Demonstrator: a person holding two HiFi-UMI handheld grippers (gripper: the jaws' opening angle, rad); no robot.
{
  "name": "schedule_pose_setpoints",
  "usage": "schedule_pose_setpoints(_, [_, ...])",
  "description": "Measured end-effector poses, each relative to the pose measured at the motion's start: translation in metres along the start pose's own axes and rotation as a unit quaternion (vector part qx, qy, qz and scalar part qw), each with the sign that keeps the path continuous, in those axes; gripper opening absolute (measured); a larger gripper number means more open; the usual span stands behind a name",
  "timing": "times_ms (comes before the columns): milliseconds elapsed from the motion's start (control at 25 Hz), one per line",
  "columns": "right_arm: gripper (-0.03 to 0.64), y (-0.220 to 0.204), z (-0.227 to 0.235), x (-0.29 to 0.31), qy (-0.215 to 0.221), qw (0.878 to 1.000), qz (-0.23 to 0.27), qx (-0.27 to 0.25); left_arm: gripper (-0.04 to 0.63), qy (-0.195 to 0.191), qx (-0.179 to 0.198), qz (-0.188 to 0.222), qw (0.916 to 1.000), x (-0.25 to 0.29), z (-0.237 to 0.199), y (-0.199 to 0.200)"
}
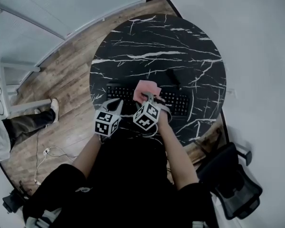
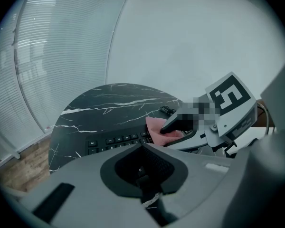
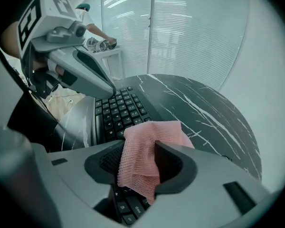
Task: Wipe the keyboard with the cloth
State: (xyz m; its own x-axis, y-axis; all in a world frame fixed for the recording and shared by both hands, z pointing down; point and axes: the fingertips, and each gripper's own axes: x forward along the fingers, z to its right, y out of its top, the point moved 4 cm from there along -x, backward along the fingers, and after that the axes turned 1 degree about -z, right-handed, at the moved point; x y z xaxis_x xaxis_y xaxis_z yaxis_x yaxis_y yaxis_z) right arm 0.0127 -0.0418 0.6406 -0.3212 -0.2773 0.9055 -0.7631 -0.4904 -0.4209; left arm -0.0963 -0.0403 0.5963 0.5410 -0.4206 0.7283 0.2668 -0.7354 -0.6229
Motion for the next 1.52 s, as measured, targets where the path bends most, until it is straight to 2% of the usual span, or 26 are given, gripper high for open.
schedule_pose_setpoints(1000, [0.171,-0.077,0.036,-0.035,-0.027,0.997,0.016,0.074,-0.002,-0.027,0.056,-0.029,0.9976,0.039,0.075,0.018])
schedule_pose_setpoints(1520, [0.167,-0.122,0.061,-0.055,-0.048,0.992,0.032,0.117,-0.002,-0.039,0.092,-0.048,0.9939,0.056,0.121,0.023])
